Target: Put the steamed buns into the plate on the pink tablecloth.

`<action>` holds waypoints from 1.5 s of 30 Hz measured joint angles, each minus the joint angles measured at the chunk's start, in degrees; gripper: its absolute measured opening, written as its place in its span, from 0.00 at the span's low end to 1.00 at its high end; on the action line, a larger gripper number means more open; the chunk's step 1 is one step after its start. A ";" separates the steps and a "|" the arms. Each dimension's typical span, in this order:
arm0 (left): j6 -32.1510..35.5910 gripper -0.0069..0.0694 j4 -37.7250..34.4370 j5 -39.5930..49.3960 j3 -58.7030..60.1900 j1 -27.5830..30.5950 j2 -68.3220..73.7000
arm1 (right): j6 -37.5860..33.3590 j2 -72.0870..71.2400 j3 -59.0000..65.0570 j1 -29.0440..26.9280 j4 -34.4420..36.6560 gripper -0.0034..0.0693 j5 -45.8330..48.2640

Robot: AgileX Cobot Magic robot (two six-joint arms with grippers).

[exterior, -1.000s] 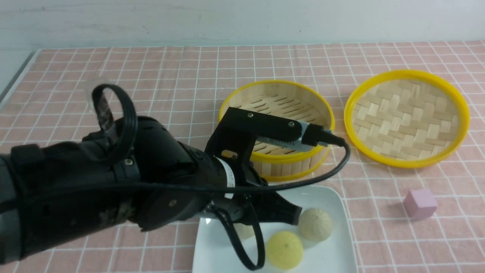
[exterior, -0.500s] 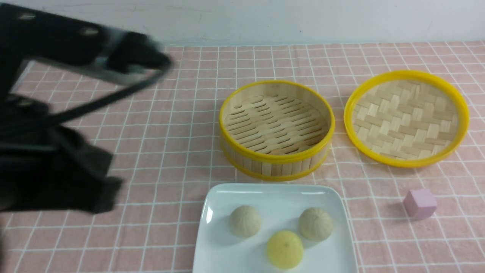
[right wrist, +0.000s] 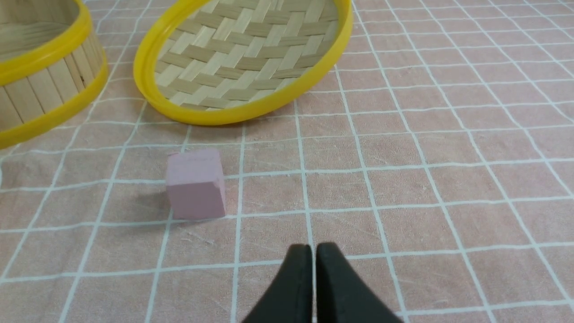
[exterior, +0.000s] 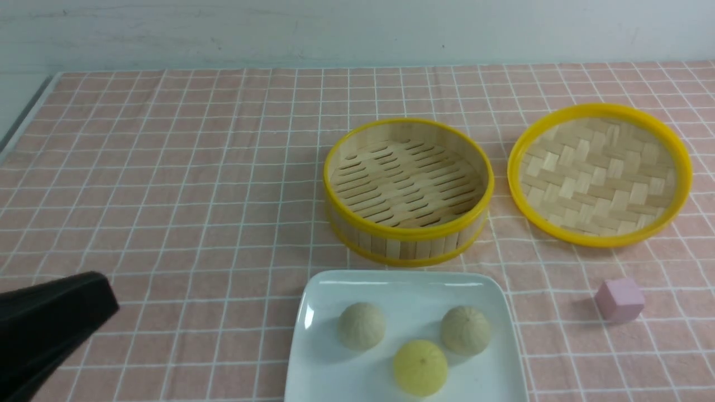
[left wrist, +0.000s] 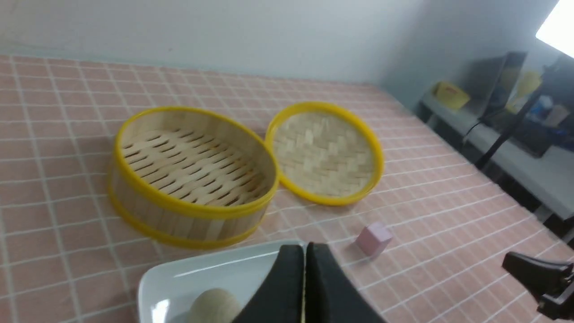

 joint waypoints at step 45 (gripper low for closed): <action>20.23 0.18 -8.20 -3.32 32.03 46.00 -18.57 | 0.00 0.00 -0.05 0.00 0.00 0.18 0.04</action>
